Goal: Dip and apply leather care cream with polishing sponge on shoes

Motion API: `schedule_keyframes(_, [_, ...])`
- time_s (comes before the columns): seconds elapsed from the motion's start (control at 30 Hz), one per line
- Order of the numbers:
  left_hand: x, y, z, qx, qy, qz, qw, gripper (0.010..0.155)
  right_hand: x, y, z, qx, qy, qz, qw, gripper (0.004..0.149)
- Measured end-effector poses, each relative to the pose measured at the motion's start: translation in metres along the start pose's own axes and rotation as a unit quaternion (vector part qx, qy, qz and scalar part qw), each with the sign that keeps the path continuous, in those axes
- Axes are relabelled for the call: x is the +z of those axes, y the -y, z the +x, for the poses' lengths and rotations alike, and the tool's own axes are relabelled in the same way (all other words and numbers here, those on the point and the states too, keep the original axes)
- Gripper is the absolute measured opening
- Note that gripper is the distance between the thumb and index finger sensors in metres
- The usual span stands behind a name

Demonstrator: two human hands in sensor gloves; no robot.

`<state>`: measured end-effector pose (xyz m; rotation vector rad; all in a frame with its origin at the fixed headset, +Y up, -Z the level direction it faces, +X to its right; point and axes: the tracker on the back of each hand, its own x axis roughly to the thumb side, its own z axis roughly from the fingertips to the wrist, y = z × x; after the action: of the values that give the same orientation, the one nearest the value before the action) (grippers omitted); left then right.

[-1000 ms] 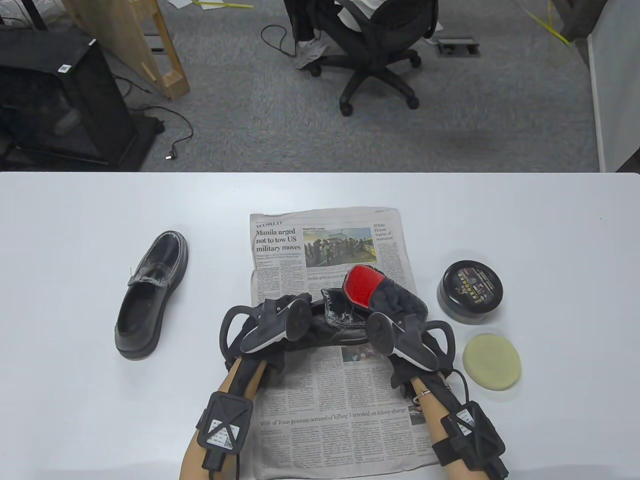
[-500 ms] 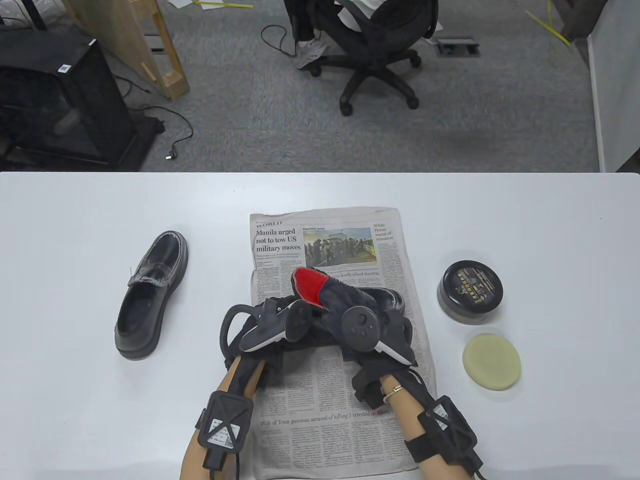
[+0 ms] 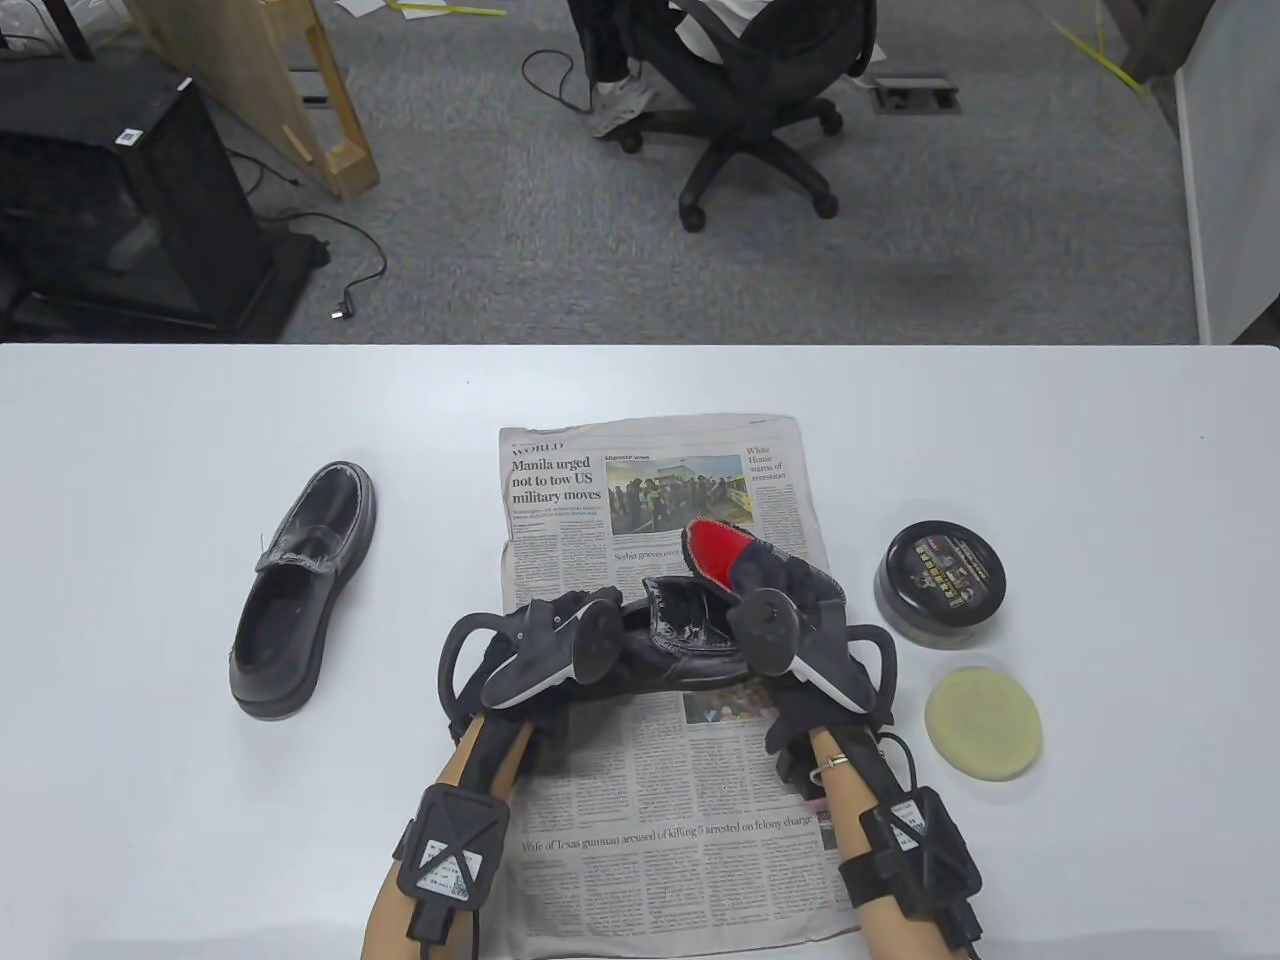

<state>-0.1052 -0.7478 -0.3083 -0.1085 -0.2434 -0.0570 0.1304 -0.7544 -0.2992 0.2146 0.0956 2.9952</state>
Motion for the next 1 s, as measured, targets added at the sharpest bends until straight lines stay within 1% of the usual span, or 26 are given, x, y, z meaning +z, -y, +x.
schedule_keyframes(0.13, [0.000, 0.001, 0.000, 0.011, -0.004, 0.000, 1.000, 0.086, 0.028, -0.005, -0.001, 0.008, 0.044, -0.001, 0.999, 0.053])
schedule_keyframes(0.17, [-0.001, 0.001, 0.000, 0.014, -0.004, -0.001, 1.000, 0.085, 0.032, -0.006, 0.000, 0.006, 0.051, -0.001, 0.999, 0.053])
schedule_keyframes(0.27, [-0.002, 0.001, 0.000, 0.019, 0.006, -0.008, 1.000, 0.084, 0.046, -0.010, 0.012, -0.010, 0.090, -0.011, 0.996, 0.053])
schedule_keyframes(0.37, [-0.003, 0.001, 0.000, 0.017, 0.011, -0.013, 1.000, 0.084, 0.049, -0.010, 0.033, -0.059, 0.126, -0.011, 0.990, 0.053])
schedule_keyframes(0.4, [-0.003, 0.001, 0.000, 0.016, 0.011, -0.014, 1.000, 0.084, 0.047, -0.009, 0.037, -0.063, 0.134, -0.009, 0.989, 0.053])
schedule_keyframes(0.5, [-0.003, 0.001, 0.000, 0.017, 0.017, -0.017, 1.000, 0.084, 0.033, -0.002, 0.055, -0.099, 0.148, -0.005, 0.984, 0.053])
schedule_keyframes(0.57, [-0.003, 0.001, -0.001, 0.020, 0.019, -0.020, 0.999, 0.084, 0.018, 0.001, 0.063, -0.114, 0.136, 0.005, 0.984, 0.053])
schedule_keyframes(0.67, [-0.003, 0.001, -0.001, 0.020, 0.020, -0.019, 0.999, 0.084, -0.005, 0.003, 0.067, -0.094, 0.105, 0.006, 0.990, 0.053])
schedule_keyframes(0.8, [-0.003, 0.001, -0.002, 0.024, 0.018, -0.014, 0.999, 0.085, -0.028, 0.003, 0.056, -0.068, 0.036, 0.009, 0.997, 0.053])
schedule_keyframes(0.83, [-0.003, 0.001, -0.003, 0.022, 0.016, -0.012, 1.000, 0.086, -0.032, 0.004, 0.049, -0.066, 0.015, 0.014, 0.998, 0.054])
schedule_keyframes(0.9, [-0.002, 0.002, -0.003, 0.022, 0.014, -0.010, 1.000, 0.087, -0.033, 0.004, 0.033, -0.055, -0.007, 0.028, 0.998, 0.054])
schedule_keyframes(1.0, [-0.002, 0.001, -0.003, 0.015, 0.011, -0.011, 1.000, 0.087, -0.022, 0.003, 0.010, -0.008, -0.028, 0.019, 0.999, 0.054])
